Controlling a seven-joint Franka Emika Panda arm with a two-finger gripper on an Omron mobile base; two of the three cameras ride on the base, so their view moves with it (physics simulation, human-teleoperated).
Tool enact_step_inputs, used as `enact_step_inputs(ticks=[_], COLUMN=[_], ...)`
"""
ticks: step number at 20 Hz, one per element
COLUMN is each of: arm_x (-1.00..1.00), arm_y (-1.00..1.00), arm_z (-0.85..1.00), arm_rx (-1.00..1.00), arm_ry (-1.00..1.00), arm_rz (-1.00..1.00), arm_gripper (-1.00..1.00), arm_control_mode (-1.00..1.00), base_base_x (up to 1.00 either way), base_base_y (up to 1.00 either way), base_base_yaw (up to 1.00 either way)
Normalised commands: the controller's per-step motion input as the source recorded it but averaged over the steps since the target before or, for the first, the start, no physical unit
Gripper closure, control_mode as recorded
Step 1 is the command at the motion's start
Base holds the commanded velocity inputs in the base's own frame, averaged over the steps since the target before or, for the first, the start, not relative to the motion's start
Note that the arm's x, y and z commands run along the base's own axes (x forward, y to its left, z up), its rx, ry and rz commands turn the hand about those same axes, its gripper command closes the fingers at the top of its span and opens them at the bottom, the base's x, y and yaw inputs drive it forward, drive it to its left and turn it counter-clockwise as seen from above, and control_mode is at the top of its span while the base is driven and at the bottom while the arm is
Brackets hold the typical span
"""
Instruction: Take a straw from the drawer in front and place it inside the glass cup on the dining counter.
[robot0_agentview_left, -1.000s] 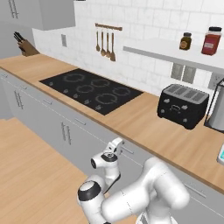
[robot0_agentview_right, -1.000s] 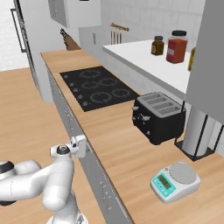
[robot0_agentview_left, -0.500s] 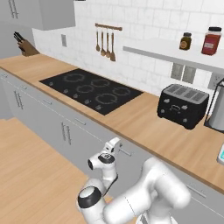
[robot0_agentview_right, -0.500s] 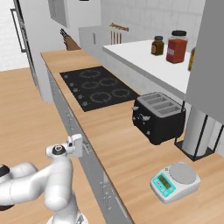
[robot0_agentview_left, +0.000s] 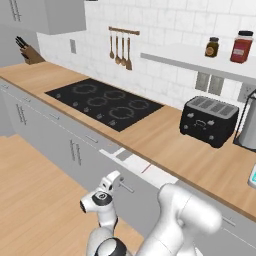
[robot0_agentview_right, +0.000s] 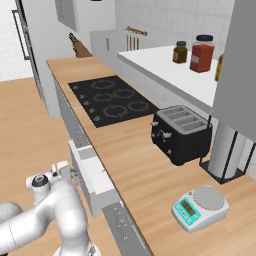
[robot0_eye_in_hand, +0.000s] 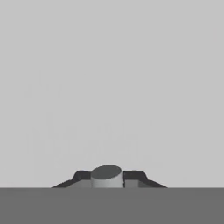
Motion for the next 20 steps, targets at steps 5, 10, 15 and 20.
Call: enact_step_inputs(ticks=[5,10,15,20], arm_x=[-0.63,-0.53,-0.42,-0.22], arm_y=[1.0,1.0,0.79,0.08], arm_z=[0.09,0.2,0.25,0.46], arm_rx=[0.0,0.0,0.1,0.6], arm_ry=[0.0,0.01,0.09,0.43], arm_rz=[0.0,0.0,0.0,0.01], arm_gripper=[1.0,1.0,-1.0,-1.0], arm_control_mode=[-1.0,-1.0,-1.0,-1.0], base_base_x=[0.0,0.0,0.0,0.0], base_base_y=[0.0,0.0,0.0,0.0], base_base_yaw=[0.0,0.0,0.0,0.0])
